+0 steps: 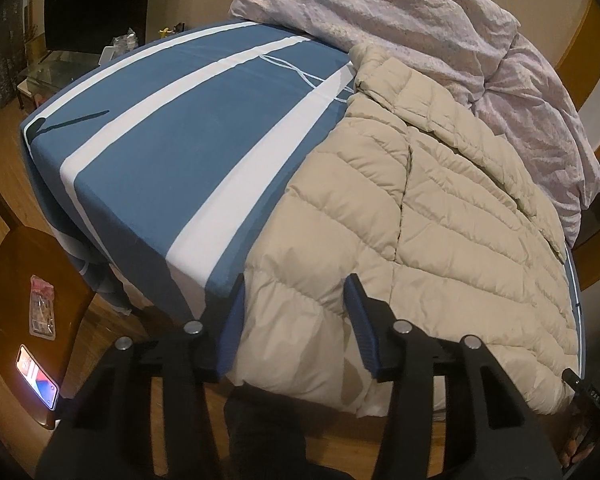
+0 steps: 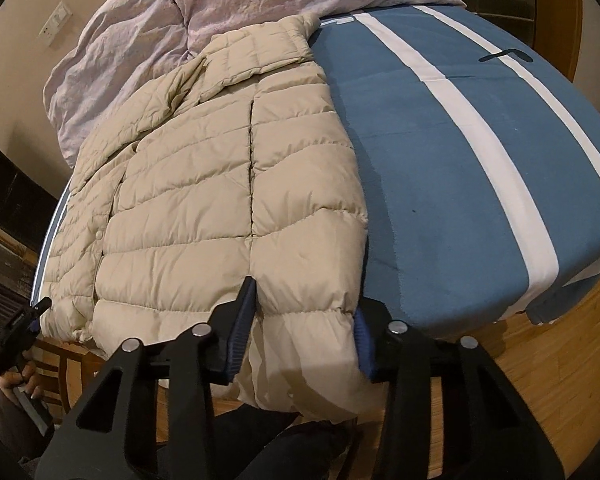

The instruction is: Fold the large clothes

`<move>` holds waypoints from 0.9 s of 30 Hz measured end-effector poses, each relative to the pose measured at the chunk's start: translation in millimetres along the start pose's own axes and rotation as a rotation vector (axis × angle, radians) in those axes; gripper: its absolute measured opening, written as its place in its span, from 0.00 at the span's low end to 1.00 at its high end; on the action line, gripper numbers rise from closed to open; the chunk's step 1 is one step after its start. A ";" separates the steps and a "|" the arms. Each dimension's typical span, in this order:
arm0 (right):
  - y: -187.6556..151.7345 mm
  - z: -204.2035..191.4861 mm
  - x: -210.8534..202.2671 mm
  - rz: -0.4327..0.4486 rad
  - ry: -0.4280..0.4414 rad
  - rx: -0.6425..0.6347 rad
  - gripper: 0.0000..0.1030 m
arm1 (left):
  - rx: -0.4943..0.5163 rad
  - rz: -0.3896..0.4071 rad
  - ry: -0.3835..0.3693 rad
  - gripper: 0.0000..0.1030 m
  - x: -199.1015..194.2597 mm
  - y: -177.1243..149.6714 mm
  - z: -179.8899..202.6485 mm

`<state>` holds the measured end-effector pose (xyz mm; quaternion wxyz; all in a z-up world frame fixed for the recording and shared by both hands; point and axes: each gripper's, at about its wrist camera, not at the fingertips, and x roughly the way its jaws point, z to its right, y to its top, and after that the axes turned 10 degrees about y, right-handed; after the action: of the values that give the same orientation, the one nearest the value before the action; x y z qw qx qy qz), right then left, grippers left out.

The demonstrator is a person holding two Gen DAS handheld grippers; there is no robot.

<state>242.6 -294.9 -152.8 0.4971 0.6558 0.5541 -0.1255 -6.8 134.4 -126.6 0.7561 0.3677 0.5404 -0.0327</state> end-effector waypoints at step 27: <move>1.2 0.8 4.2 0.004 0.042 0.027 0.13 | -0.058 -0.034 -0.038 0.06 1.5 -4.0 2.1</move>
<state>245.4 -292.8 -155.6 0.4767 0.6660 0.5614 -0.1182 -6.4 130.7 -129.7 0.7760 0.3358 0.5327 -0.0368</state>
